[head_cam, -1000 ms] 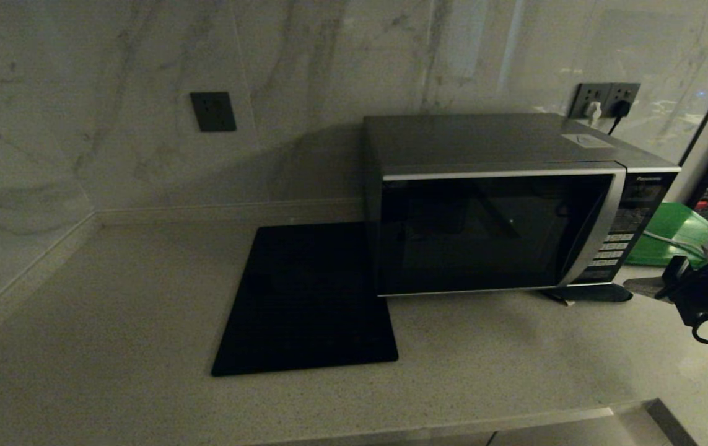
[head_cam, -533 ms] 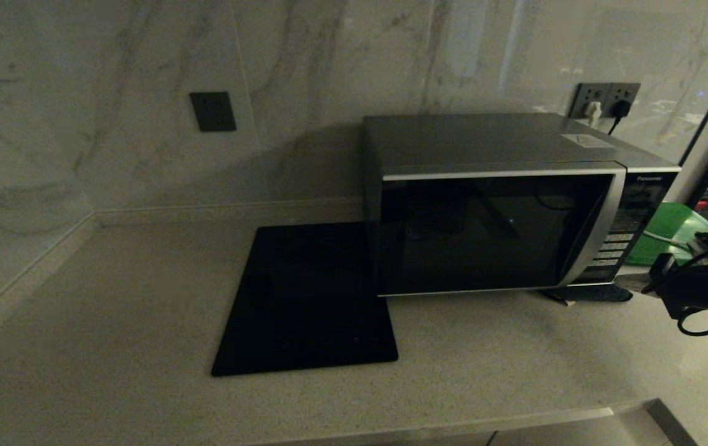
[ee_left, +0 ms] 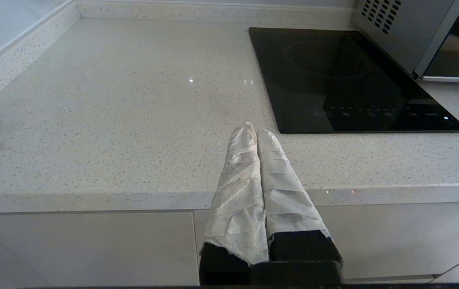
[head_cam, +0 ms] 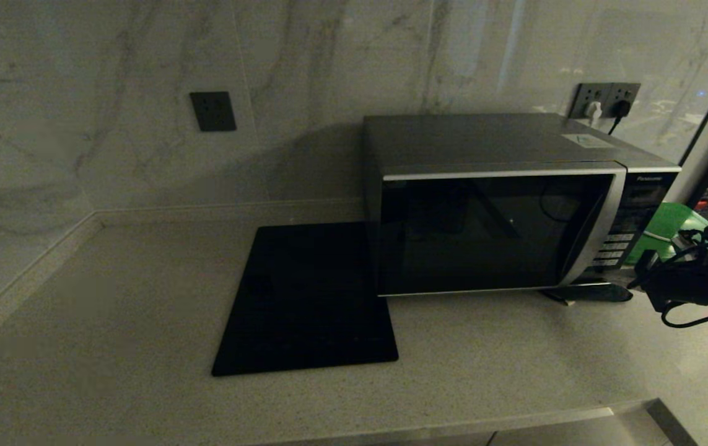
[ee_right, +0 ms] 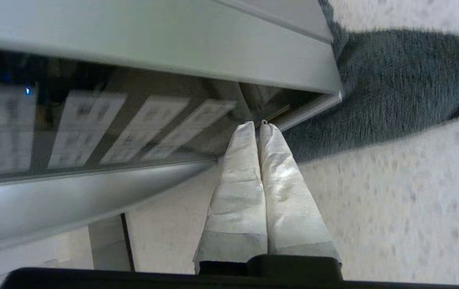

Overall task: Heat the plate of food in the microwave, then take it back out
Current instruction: Open the microwave oven

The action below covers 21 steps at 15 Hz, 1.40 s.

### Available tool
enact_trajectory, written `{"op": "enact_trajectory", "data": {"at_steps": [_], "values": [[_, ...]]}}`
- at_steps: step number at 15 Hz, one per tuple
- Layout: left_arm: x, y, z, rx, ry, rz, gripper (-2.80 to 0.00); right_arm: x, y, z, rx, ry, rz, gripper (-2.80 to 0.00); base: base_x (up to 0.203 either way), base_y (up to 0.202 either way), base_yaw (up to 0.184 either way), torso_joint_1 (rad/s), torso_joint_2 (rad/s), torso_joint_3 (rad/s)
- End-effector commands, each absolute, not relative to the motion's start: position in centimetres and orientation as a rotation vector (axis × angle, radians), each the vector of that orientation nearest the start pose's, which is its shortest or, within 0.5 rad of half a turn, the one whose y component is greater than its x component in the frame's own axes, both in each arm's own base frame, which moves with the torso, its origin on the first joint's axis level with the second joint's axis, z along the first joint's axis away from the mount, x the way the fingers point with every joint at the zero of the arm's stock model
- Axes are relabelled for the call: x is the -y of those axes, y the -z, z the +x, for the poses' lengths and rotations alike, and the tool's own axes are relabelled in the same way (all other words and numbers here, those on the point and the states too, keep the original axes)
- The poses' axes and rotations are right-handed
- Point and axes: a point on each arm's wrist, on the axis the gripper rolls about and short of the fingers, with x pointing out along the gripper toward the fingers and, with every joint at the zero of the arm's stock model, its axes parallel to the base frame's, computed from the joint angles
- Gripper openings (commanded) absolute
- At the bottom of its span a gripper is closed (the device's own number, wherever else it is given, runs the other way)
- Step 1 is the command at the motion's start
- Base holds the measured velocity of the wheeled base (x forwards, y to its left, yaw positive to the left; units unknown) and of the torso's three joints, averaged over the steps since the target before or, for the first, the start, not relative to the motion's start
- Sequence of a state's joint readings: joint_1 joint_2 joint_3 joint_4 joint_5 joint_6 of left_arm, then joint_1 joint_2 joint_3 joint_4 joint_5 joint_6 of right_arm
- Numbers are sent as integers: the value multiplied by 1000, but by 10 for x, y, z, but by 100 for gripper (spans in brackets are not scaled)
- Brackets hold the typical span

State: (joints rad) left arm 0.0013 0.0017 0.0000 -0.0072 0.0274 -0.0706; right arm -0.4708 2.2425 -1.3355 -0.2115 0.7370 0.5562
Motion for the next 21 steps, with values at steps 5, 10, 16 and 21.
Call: {"op": "enact_trajectory", "data": {"at_steps": [5, 10, 16, 21], "values": [[-1, -76, -23, 7, -30, -71, -280, 184, -74, 403, -637, -103, 930, -280, 0, 0, 0, 0, 0, 0], [-1, -76, -23, 7, -30, -71, -280, 178, -88, 389, -634, -104, 930, -280, 0, 0, 0, 0, 0, 0], [-1, -76, -23, 7, -30, -72, -280, 149, -156, 328, -566, -120, 883, -280, 0, 0, 0, 0, 0, 0], [-1, -76, -23, 7, -30, -71, -280, 103, -219, 232, -623, 17, 786, -280, 0, 0, 0, 0, 0, 0]]}}
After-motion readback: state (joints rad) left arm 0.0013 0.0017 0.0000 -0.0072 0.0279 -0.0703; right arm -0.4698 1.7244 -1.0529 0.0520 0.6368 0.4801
